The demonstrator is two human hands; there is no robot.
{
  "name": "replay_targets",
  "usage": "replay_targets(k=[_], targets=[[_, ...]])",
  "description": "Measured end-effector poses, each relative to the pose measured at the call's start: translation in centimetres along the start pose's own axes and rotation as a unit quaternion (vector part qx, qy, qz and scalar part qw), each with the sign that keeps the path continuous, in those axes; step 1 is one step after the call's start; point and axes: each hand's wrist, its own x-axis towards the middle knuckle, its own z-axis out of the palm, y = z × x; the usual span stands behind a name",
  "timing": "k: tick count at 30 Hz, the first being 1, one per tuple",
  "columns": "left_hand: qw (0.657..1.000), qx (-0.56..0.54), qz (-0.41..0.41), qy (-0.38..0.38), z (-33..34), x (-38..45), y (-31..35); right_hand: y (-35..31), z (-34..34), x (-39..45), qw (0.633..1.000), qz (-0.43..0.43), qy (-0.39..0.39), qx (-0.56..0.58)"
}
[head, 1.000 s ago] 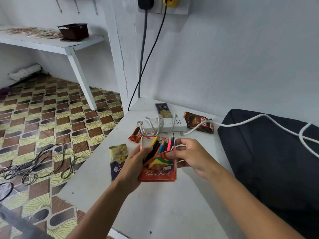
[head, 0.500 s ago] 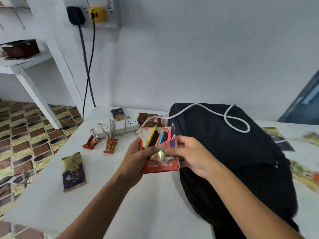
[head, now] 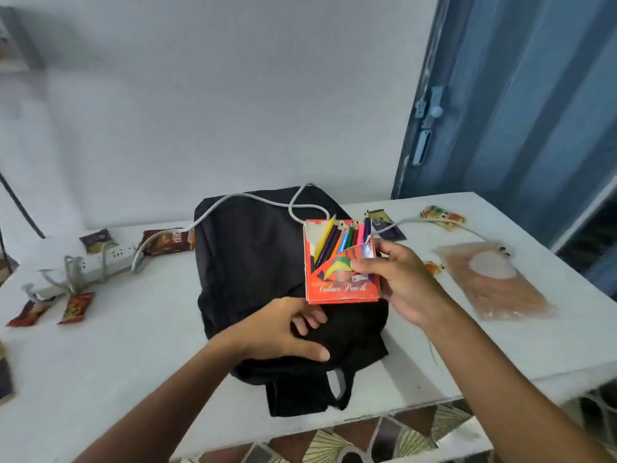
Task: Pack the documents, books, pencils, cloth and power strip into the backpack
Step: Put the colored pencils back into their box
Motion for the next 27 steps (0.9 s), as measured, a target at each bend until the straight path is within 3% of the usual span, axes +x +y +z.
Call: replay_targets(k=[3, 6, 12, 16, 20, 24, 27], targets=[[0.985, 0.17, 0.023, 0.004, 1.9, 1.7, 0.0, -0.2, -1.9, -0.6, 1.0, -0.005, 0.013, 0.005], [0.974, 0.225, 0.023, 0.001, 2.6, 2.7, -0.1, 0.1, -2.9, -0.7, 1.0, -0.005, 0.012, 0.008], [0.975, 0.217, 0.018, 0.031, 3.2, 3.6, -0.6, 0.6, -2.9, -0.1, 1.0, -0.001, -0.019, 0.018], [0.997, 0.064, -0.021, 0.046, 1.5, 3.8, 0.1, 0.4, -2.7, 0.5, 0.996, 0.006, -0.074, 0.051], [0.989, 0.007, 0.015, 0.146, -3.6, 4.2, 1.2, 0.1, -2.5, 1.2, 0.983, 0.013, -0.167, 0.078], [0.951, 0.135, 0.015, 0.278, -10.8, 5.5, 3.7, 0.4, -1.8, 1.6, 0.971, 0.035, -0.234, 0.027], [0.917, 0.226, 0.068, 0.322, -14.7, 6.0, 7.2, 1.2, -1.0, 1.6, 0.968, 0.068, -0.241, -0.003]])
